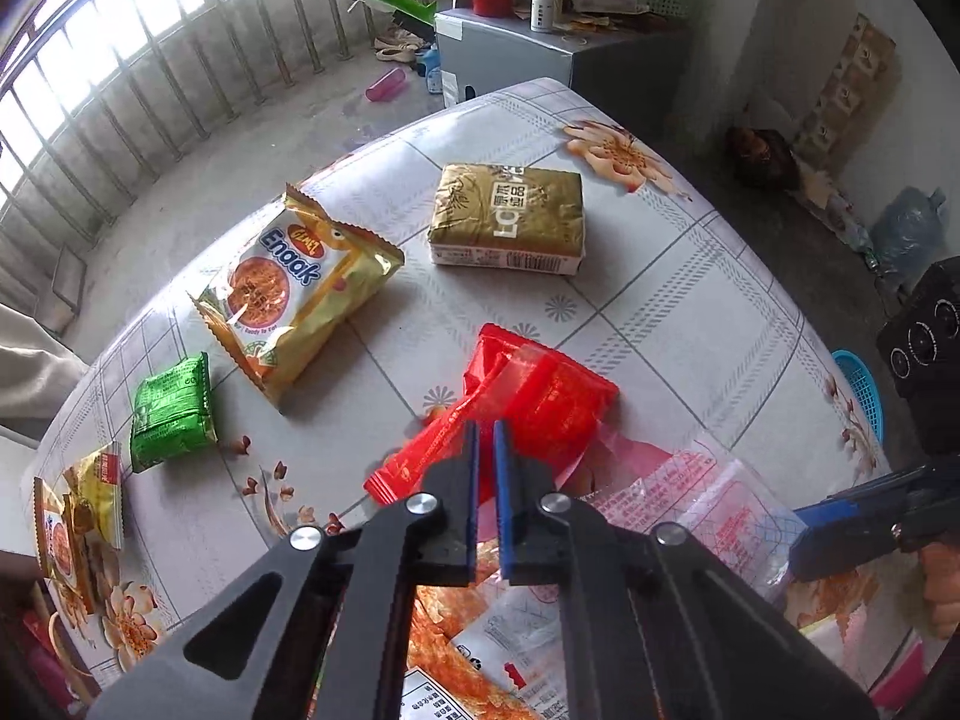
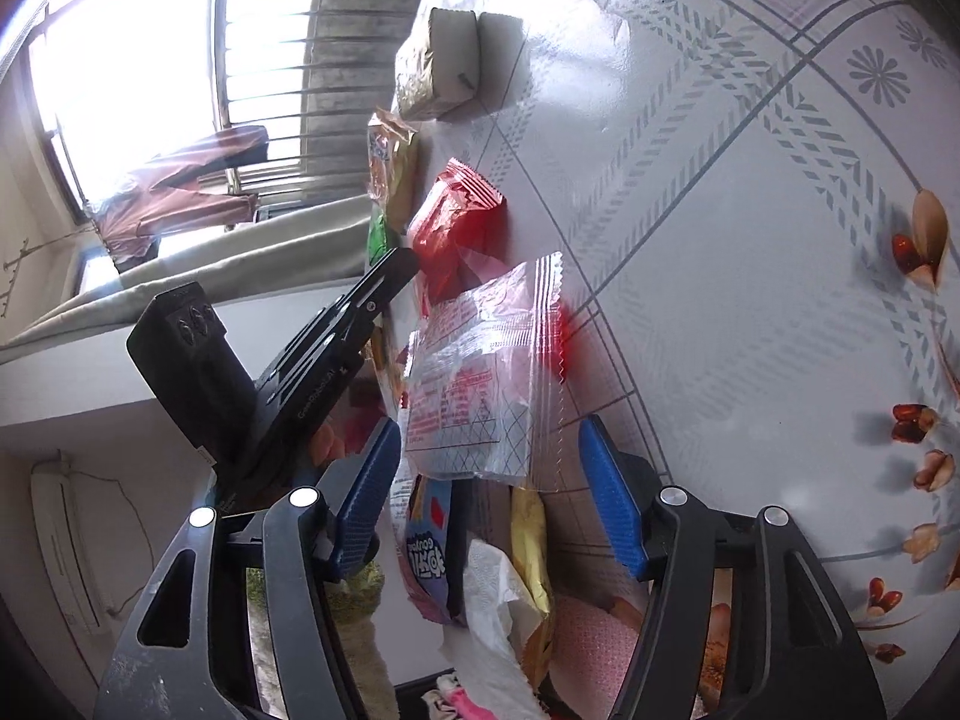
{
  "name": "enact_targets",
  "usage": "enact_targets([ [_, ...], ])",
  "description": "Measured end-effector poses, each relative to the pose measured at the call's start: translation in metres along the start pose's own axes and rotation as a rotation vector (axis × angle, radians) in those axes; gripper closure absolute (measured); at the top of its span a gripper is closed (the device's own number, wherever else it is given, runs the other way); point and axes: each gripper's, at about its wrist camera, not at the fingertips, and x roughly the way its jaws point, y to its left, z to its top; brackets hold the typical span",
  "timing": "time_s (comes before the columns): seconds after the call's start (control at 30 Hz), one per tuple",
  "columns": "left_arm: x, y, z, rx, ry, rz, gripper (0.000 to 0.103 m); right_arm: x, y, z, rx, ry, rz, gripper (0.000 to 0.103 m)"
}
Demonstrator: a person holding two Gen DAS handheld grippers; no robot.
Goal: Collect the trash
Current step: 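Grasp the red bag with the left tool while the right tool grasps the clear plastic bag, then carry both bags to the blue wastebasket and open both tools to drop them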
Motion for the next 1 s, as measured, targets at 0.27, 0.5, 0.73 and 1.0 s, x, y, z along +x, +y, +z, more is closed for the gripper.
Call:
enact_targets([
  [0.27,-0.008,0.003,-0.003,-0.021,-0.048,0.005,0.103,-0.001,-0.016,0.003,0.053,-0.024,0.041,0.09],
  [0.5,-0.031,0.007,-0.001,-0.048,-0.126,0.002,0.103,-0.018,-0.015,-0.001,0.034,-0.079,0.129,0.096],
  [0.73,-0.028,-0.002,-0.002,-0.023,-0.103,0.038,0.095,-0.059,-0.021,-0.021,-0.017,-0.167,0.124,0.096],
  [1.0,-0.006,-0.028,0.001,0.1,-0.059,0.132,0.044,-0.123,-0.051,-0.048,-0.023,-0.284,0.133,0.096],
])
